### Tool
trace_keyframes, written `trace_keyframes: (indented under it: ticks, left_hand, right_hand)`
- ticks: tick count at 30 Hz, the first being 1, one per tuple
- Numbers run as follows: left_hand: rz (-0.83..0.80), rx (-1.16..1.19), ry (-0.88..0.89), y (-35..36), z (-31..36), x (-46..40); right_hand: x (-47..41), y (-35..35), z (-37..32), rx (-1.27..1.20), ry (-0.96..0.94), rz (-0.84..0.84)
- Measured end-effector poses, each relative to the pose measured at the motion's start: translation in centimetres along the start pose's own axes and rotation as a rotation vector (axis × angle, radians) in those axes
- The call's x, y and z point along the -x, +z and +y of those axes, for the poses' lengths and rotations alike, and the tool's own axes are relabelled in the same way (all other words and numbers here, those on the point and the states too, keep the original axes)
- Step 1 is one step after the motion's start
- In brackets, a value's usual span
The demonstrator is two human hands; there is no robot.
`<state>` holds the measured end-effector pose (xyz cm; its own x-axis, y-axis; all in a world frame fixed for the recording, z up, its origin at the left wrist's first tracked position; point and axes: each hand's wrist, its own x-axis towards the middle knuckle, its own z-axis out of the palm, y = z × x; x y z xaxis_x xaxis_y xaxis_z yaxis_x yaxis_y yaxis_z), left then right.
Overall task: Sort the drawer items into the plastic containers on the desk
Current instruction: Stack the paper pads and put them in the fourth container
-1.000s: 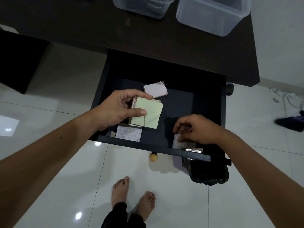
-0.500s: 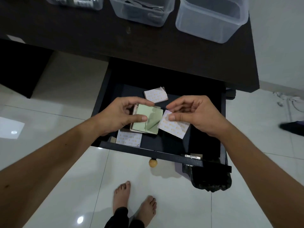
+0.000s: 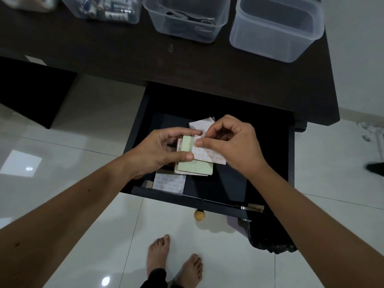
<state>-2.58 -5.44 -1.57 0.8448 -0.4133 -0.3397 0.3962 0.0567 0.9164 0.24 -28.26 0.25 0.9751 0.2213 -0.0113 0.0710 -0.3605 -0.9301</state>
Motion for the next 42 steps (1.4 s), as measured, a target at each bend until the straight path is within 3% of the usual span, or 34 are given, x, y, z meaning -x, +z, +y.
trace_keyframes:
  ticks: [11, 16, 27, 35, 42]
  left_hand:
    - [0.021, -0.006, 0.021, 0.3, 0.3, 0.1]
    - [0.064, -0.07, -0.03, 0.0, 0.1, -0.2]
    - [0.022, -0.194, -0.151, 0.0, -0.4, -0.4]
    - [0.012, -0.202, -0.153, 0.0, -0.5, -0.5]
    - [0.014, -0.203, -0.148, 0.0, -0.5, -0.4]
  right_hand:
    - [0.1, 0.9, -0.1, 0.006, -0.02, 0.037]
    - [0.0, -0.3, 1.5, -0.054, 0.073, 0.07]
    - [-2.5, -1.3, 7.5, 0.218, 0.093, 0.039]
    - [-4.4, -1.0, 7.0, 0.512, 0.06, -0.104]
    - [-4.2, -1.7, 6.7, 0.47, 0.155, -0.133]
